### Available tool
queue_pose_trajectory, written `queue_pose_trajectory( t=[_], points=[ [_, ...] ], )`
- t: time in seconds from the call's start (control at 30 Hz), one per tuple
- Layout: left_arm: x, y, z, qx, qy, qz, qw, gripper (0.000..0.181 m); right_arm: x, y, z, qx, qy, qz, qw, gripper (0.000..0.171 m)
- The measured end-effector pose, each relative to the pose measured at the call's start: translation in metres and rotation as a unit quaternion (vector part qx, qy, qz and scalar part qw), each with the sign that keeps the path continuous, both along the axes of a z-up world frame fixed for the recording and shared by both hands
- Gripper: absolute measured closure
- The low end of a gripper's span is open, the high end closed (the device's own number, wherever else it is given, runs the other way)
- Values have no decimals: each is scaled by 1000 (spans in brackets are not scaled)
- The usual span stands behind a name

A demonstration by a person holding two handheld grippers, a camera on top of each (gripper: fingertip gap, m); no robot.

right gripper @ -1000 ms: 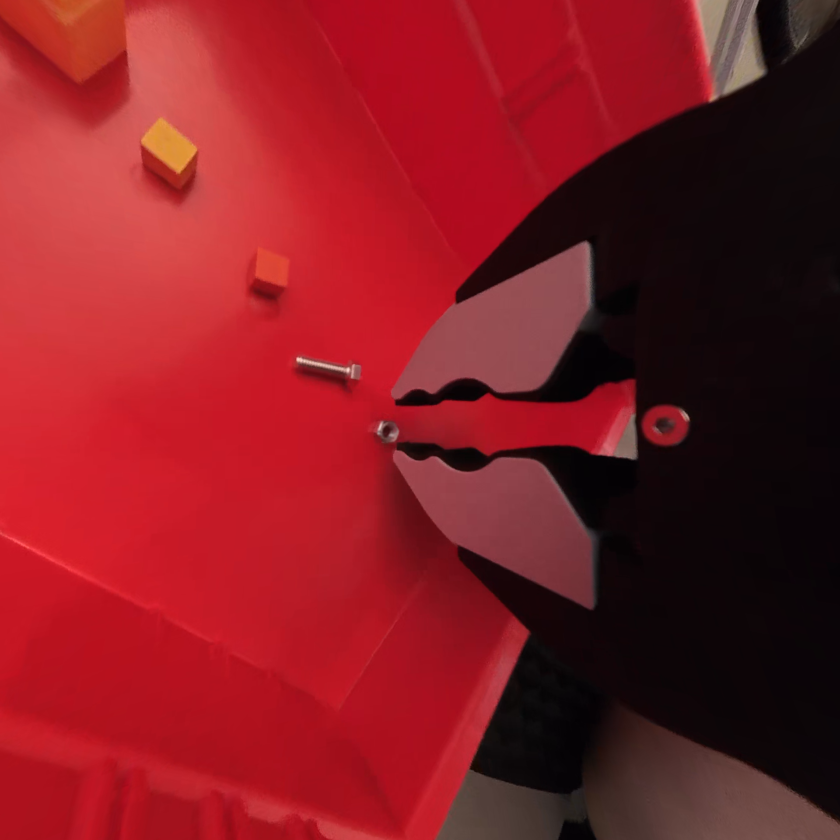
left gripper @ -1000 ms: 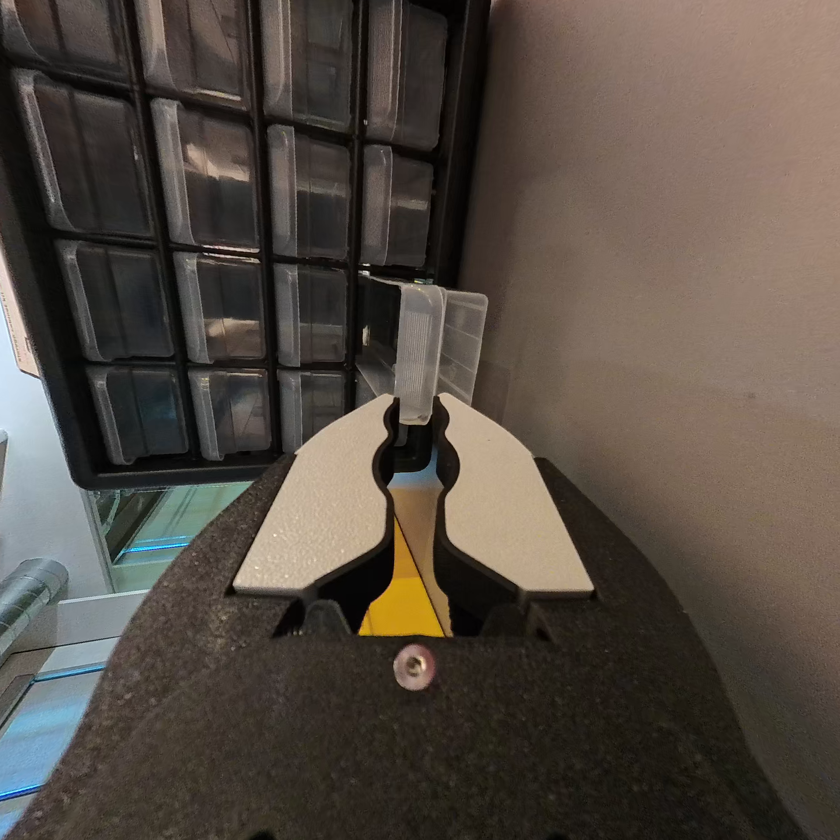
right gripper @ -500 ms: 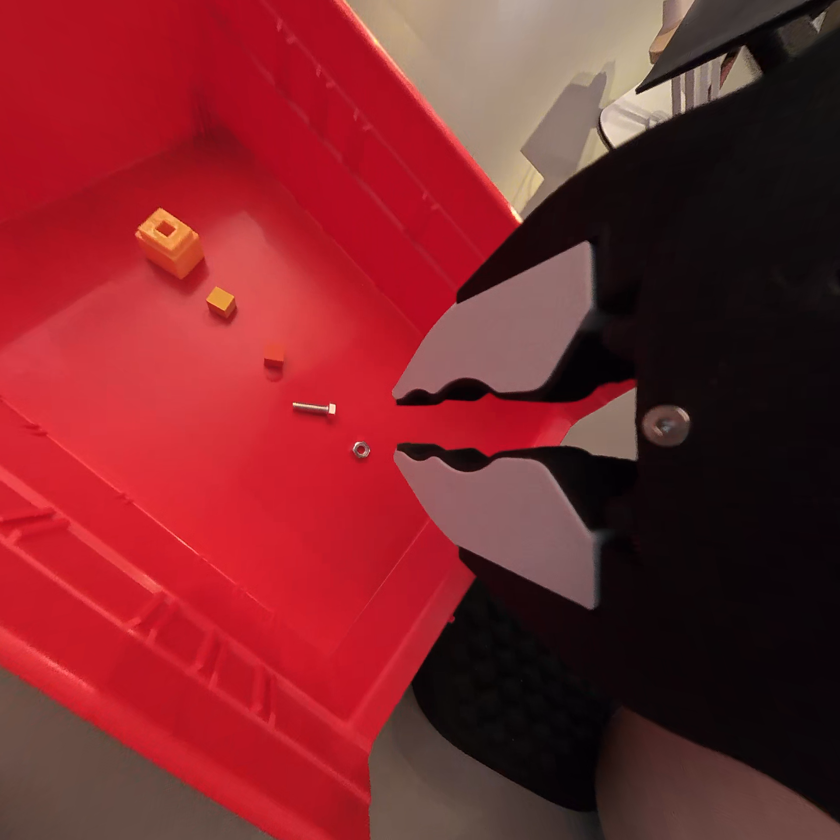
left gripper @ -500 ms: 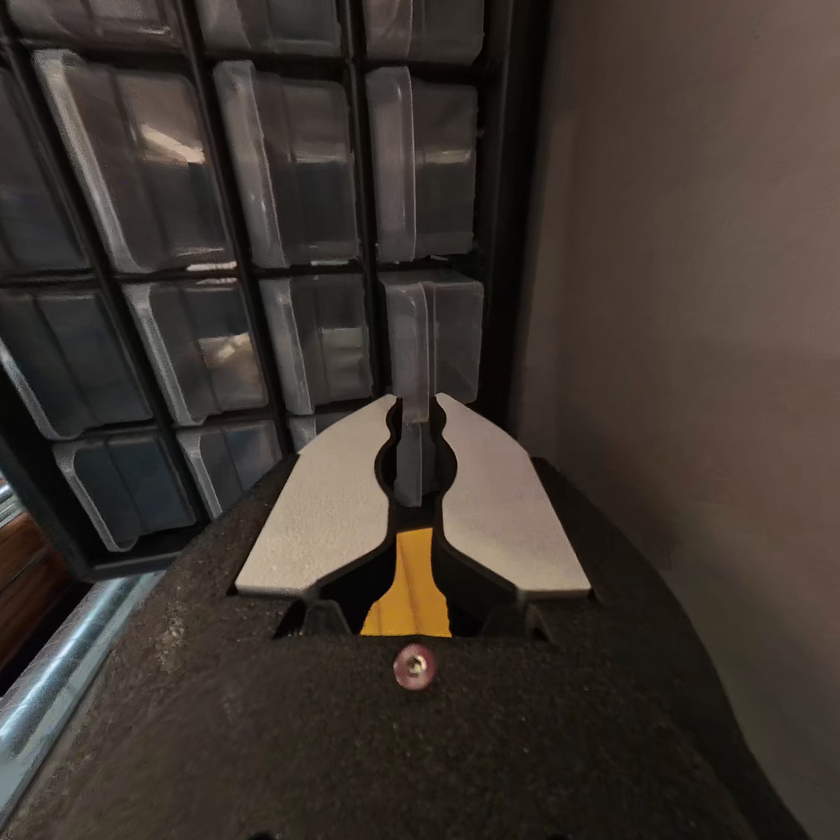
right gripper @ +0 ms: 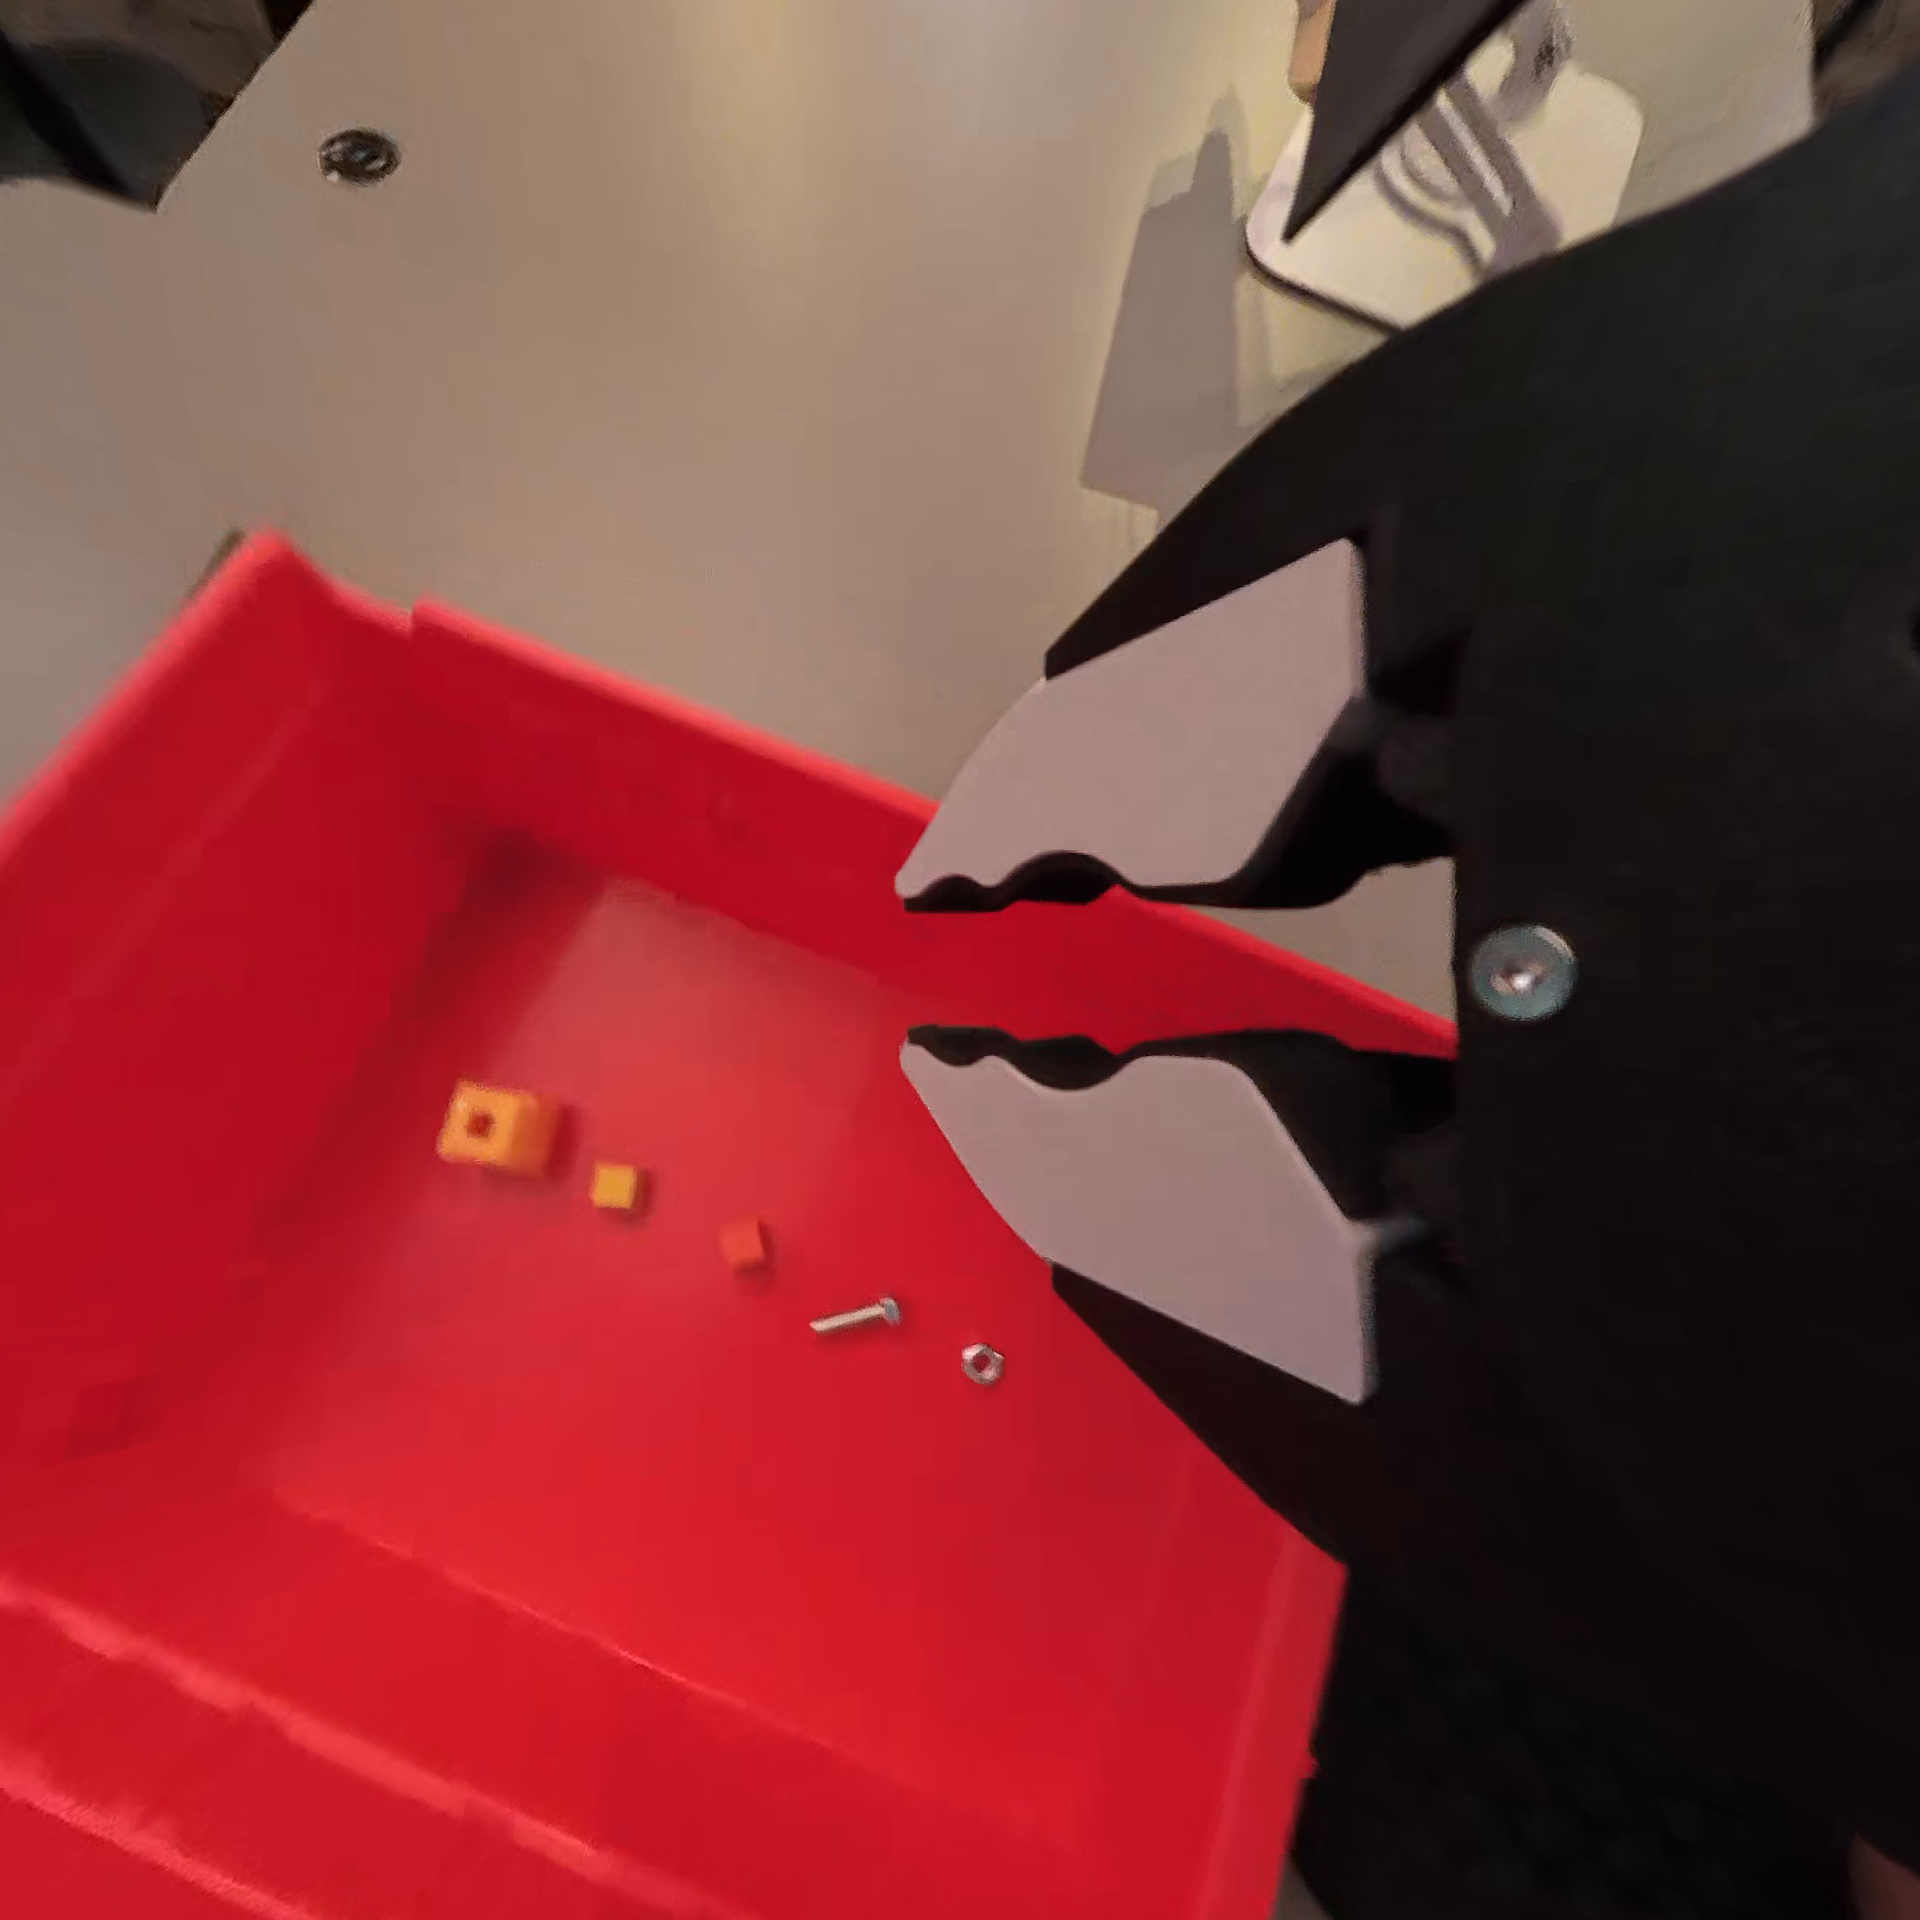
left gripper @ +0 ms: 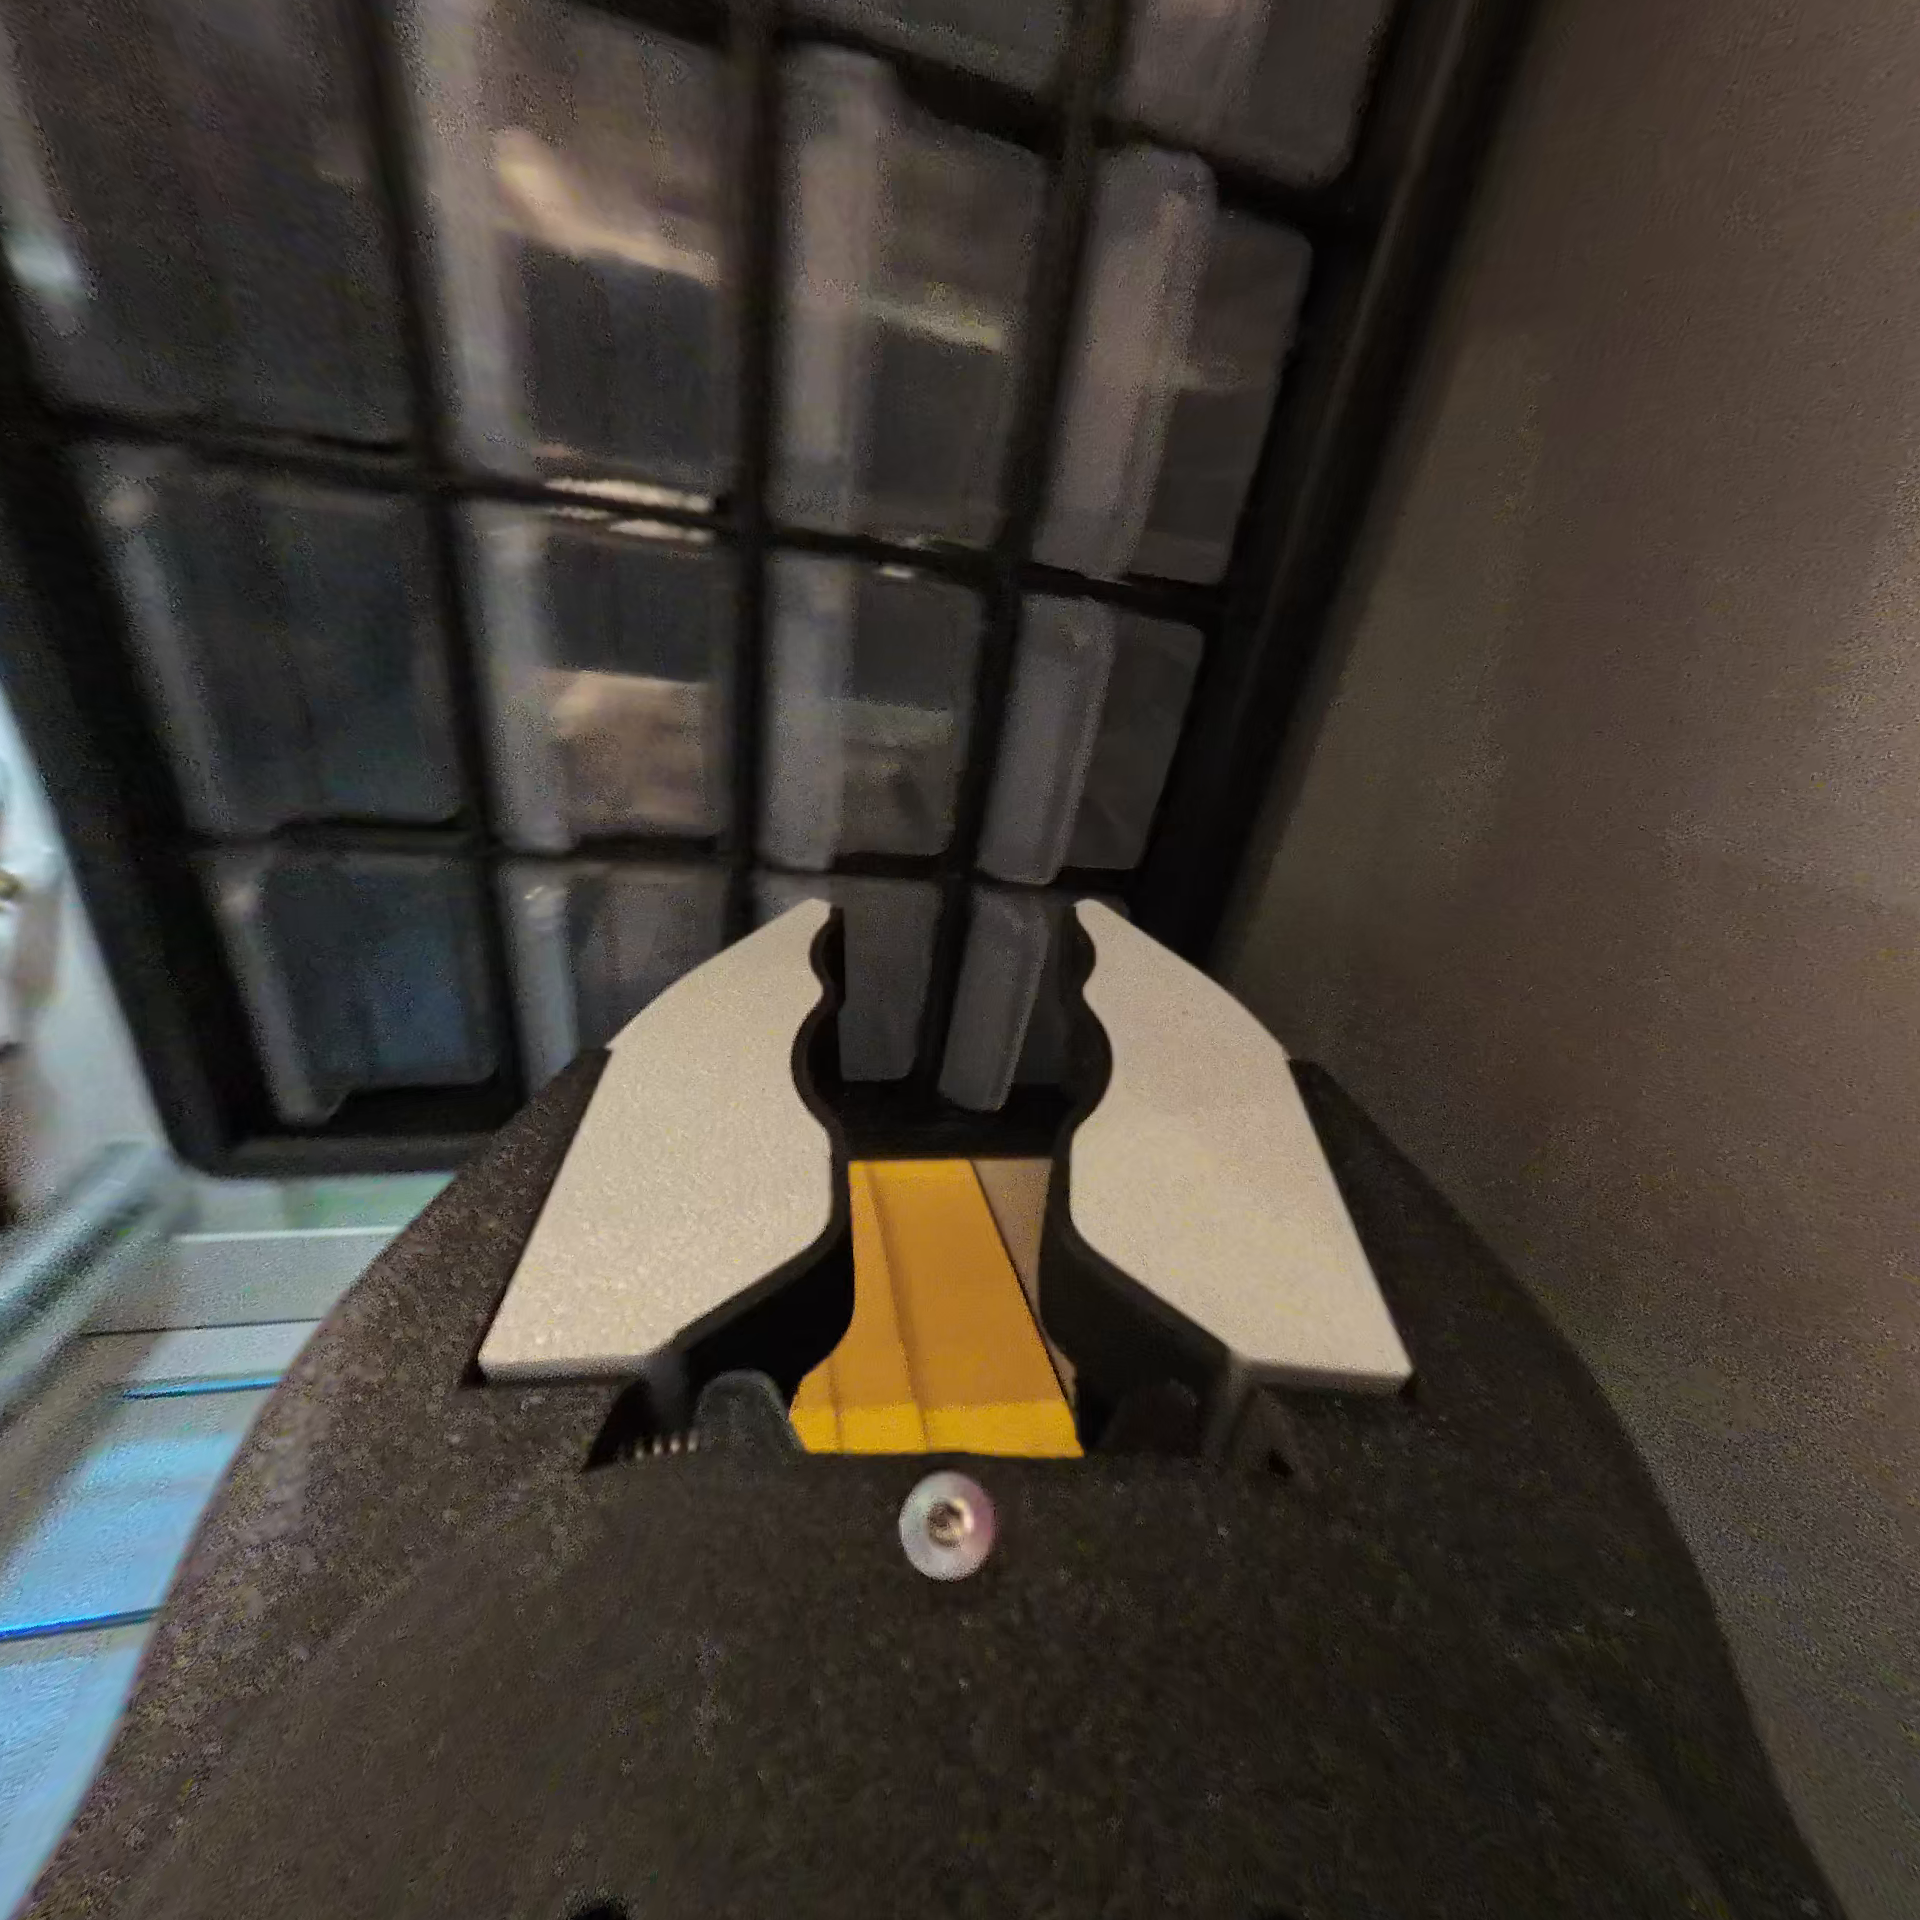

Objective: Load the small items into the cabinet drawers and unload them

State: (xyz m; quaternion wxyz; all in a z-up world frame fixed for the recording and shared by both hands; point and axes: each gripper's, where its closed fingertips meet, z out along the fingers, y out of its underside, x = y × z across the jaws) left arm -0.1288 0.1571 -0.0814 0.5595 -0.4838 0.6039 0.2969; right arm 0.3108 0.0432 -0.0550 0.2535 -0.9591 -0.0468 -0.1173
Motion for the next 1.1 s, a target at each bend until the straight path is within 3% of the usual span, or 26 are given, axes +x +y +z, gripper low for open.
queue_pose_trajectory(
  t=[0.1,0.23,0.37,0.47,0.6,0.73,0.83,1.1],
  points=[
    [-15,-19,44,-65,-118,-13,991,143,17,-5,-4,21,40,-47,998,137],
    [-62,-13,109,-176,-273,18,946,137,29,-7,-26,2,77,-75,994,134],
    [-150,42,143,-205,-356,139,901,131,18,1,-56,-39,147,-85,985,131],
    [-210,91,152,-214,-408,227,858,124,24,-8,-69,-95,138,-126,978,141],
    [-256,125,131,-299,-454,296,785,135,16,-14,-71,-114,167,-149,968,161],
    [-307,137,81,-316,-398,381,772,133,14,-14,-72,-117,180,-155,964,161],
    [-342,138,45,-346,-361,444,743,123,2,-25,-85,-171,228,-164,945,161],
    [-358,109,-16,-507,-331,475,639,139,-12,-31,-87,-205,228,-163,938,164]
  ],
)
